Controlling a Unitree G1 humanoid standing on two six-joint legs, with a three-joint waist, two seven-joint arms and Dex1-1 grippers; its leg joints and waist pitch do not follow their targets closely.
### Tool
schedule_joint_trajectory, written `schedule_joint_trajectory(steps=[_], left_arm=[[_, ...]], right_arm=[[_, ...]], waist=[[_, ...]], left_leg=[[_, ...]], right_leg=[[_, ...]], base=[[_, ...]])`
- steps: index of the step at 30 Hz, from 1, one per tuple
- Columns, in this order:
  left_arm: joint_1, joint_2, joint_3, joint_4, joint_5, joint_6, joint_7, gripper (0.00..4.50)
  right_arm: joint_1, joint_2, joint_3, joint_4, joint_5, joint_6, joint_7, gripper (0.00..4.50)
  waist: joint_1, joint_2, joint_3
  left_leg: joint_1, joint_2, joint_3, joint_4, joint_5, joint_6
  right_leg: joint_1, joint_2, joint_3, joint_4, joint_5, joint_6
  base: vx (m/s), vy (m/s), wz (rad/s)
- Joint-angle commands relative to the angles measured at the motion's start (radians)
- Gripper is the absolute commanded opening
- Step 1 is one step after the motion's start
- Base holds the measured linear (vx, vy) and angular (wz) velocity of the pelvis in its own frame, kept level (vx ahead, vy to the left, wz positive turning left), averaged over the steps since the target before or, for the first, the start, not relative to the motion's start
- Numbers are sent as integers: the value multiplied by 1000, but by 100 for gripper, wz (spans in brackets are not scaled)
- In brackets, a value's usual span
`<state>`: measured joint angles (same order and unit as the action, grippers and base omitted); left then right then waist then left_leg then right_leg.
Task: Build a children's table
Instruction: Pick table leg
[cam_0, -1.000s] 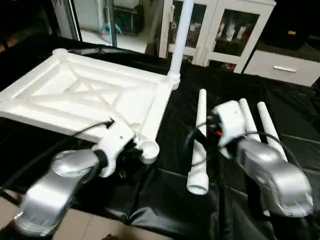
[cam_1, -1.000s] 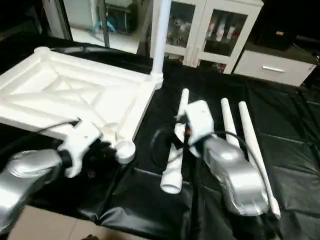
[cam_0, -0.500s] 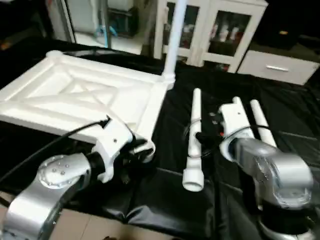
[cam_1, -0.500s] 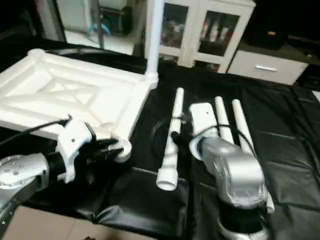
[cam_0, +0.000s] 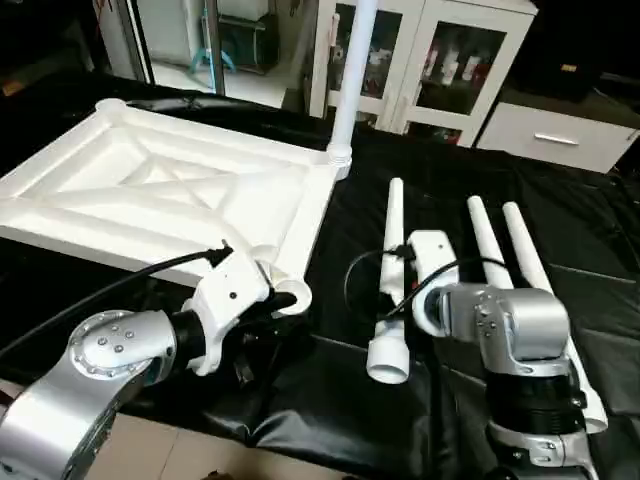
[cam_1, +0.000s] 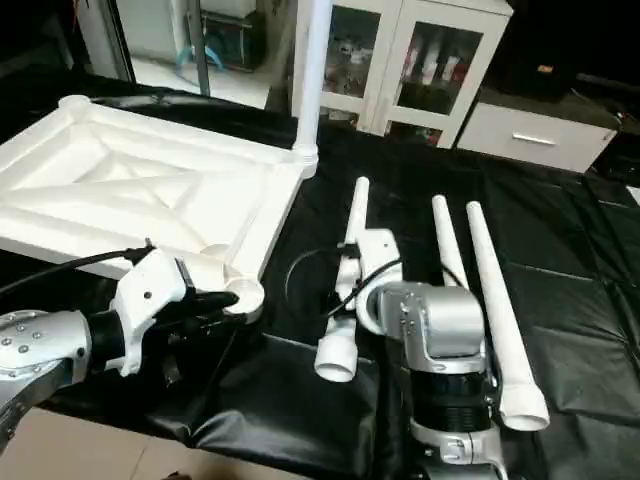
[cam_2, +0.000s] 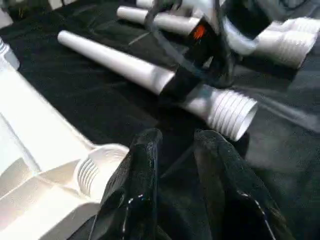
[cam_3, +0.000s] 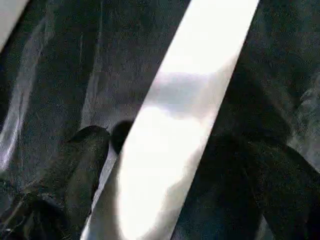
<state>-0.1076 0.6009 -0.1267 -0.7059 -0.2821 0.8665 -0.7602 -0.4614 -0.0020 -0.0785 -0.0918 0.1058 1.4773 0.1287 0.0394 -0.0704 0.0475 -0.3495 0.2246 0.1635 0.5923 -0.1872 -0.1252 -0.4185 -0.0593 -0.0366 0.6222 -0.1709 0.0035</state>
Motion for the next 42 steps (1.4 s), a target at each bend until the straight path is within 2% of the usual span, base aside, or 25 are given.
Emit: schedule_joint_trajectory(steps=[1, 4, 6, 8, 9, 10, 12, 13, 14, 15, 17, 18, 19, 20, 21, 26, 31, 33, 34, 35, 36, 37, 38, 39, 42], left_arm=[[-16, 0, 7, -27, -26, 19, -8, 135], [-29, -17, 31, -44, -96, 83, -21, 171], [-33, -17, 40, -50, -124, 109, -28, 183], [-33, -4, 43, -49, -132, 111, -38, 208], [-31, 2, 45, -47, -134, 109, -42, 208], [-30, 11, 47, -46, -138, 107, -45, 212], [-29, 17, 46, -47, -143, 107, -46, 217], [-33, 18, 45, -45, -146, 110, -47, 241], [-38, 18, 44, -44, -152, 115, -46, 251], [-44, 17, 38, -39, -156, 118, -42, 254], [-55, 16, 37, -34, -164, 125, -38, 258], [-61, 14, 44, -30, -176, 128, -36, 273], [-62, 18, 45, -27, -183, 129, -32, 273], [-62, 19, 45, -26, -183, 129, -31, 292], [-63, 20, 43, -26, -184, 129, -30, 292], [-72, 9, 31, -20, -197, 136, -21, 339], [-70, -3, 36, -2, -208, 123, -7, 384], [-75, -18, 46, 9, -206, 108, 6, 395], [-93, -55, 66, 33, -199, 88, 39, 407], [-93, -55, 66, 33, -199, 88, 39, 420], [-115, -89, 79, 58, -193, 78, 69, 429], [-155, -159, 99, 111, -185, 66, 134, 433], [-169, -175, 105, 125, -182, 65, 151, 440], [-222, -225, 123, 175, -168, 61, 210, 449], [-283, -291, 171, 214, -208, 80, 255, 450]], right_arm=[[16, 1, -35, 14, 3, 16, -10, 421], [26, 3, -47, 10, 11, 21, -6, 384], [29, 5, -54, 16, 13, 18, -7, 366], [33, 12, -63, 22, 10, 13, -13, 348], [34, 16, -65, 21, 9, 14, -16, 348], [35, 22, -70, 15, 9, 19, -19, 340], [38, 25, -74, 4, 10, 26, -19, 322], [38, 24, -77, -1, 11, 31, -18, 306], [41, 22, -81, -5, 13, 32, -17, 300], [45, 24, -95, -3, 15, 30, -17, 291], [46, 32, -119, -4, 16, 36, -21, 280], [45, 42, -136, -9, 20, 45, -22, 269], [52, 41, -135, -15, 21, 47, -24, 269], [52, 41, -136, -15, 21, 47, -24, 255], [54, 41, -138, -16, 21, 48, -25, 248], [63, 44, -171, -14, 12, 43, -38, 209], [65, 62, -183, -39, 7, 42, -49, 186], [66, 66, -183, -65, 13, 27, -46, 186], [62, 65, -187, -105, 25, -11, -40, 186], [62, 65, -187, -105, 25, -11, -40, 185], [54, 55, -192, -130, 36, -55, -30, 185], [49, 40, -205, -175, 62, -145, 1, 185], [46, 36, -209, -189, 71, -163, 12, 185], [36, 26, -224, -245, 106, -218, 54, 185], [32, 9, -232, -302, 156, -258, 124, 185]], waist=[[3, 18, -48], [7, 23, -50], [8, 20, -50], [8, 22, -49], [8, 26, -49], [7, 24, -49], [7, 27, -49], [6, 33, -49], [7, 32, -49], [9, 24, -51], [10, 26, -50], [10, 40, -50], [8, 34, -51], [9, 39, -51], [8, 34, -51], [10, 42, -52], [8, 44, -51], [8, 43, -51], [10, 53, -52], [10, 49, -54], [13, 60, -52], [10, 38, -54], [13, 24, -53], [20, 37, -54], [17, 39, -51]], left_leg=[[5, -14, 10, -74, -222, -90], [7, -14, 10, -73, -227, -98], [5, -16, 9, -73, -234, -98], [5, -16, 9, -73, -243, -98], [5, -18, 9, -72, -246, -96], [5, -18, 8, -73, -253, -96], [7, -18, 7, -73, -267, -98], [8, -17, 7, -73, -273, -100], [8, -17, 6, -74, -274, -100], [9, -16, 7, -73, -265, -97], [8, -17, 6, -74, -266, -99], [9, -18, 5, -74, -268, -103], [9, -18, 5, -73, -268, -103], [8, -19, 4, -74, -267, -105], [6, -18, 5, -74, -262, -104], [8, -19, 5, -72, -251, -106], [10, -20, 6, -73, -270, -105], [8, -20, 5, -73, -268, -101], [9, -19, 5, -72, -267, -102], [9, -19, 4, -71, -264, -101], [11, -19, 4, -72, -269, -103], [8, -19, 7, -70, -261, -95], [4, -19, 9, -68, -246, -83], [10, -19, 10, -64, -245, -74], [-6, -22, 5, -69, -222, -67]], right_leg=[[37, -38, 33, -74, -322, -52], [37, -37, 32, -72, -303, -58], [38, -36, 31, -71, -304, -60], [37, -35, 31, -73, -316, -58], [36, -36, 32, -75, -328, -53], [35, -35, 31, -76, -341, -49], [35, -33, 30, -78, -351, -45], [33, -33, 30, -78, -344, -47], [34, -32, 30, -78, -344, -47], [35, -34, 31, -75, -341, -48], [35, -33, 30, -75, -345, -49], [34, -33, 31, -74, -339, -49], [35, -31, 30, -76, -326, -51], [36, -31, 29, -74, -320, -53], [38, -31, 29, -74, -309, -55], [38, -31, 30, -72, -298, -62], [36, -30, 29, -77, -319, -59], [39, -30, 30, -78, -330, -54], [37, -31, 30, -79, -324, -54], [40, -31, 30, -78, -317, -56], [38, -31, 30, -78, -315, -58], [42, -29, 29, -80, -306, -57], [45, -32, 29, -82, -321, -53], [40, -34, 32, -84, -342, -41], [51, -34, 27, -84, -364, -17]], base=[[0, 0, 0], [0, 0, 0], [0, 0, 0], [0, 0, 0], [0, 0, 0], [0, 0, 0], [0, 0, 0], [0, 0, 0], [0, 0, 0], [0, 0, 0], [0, 0, 0], [0, 0, 0], [0, 0, 0], [0, 0, 0], [0, 0, 0], [0, 0, 0], [0, 0, 0], [0, 0, 0], [0, 0, 0], [0, 0, 0], [0, 0, 0], [0, 0, 0], [0, 0, 0], [0, 0, 0], [0, 0, 0]])
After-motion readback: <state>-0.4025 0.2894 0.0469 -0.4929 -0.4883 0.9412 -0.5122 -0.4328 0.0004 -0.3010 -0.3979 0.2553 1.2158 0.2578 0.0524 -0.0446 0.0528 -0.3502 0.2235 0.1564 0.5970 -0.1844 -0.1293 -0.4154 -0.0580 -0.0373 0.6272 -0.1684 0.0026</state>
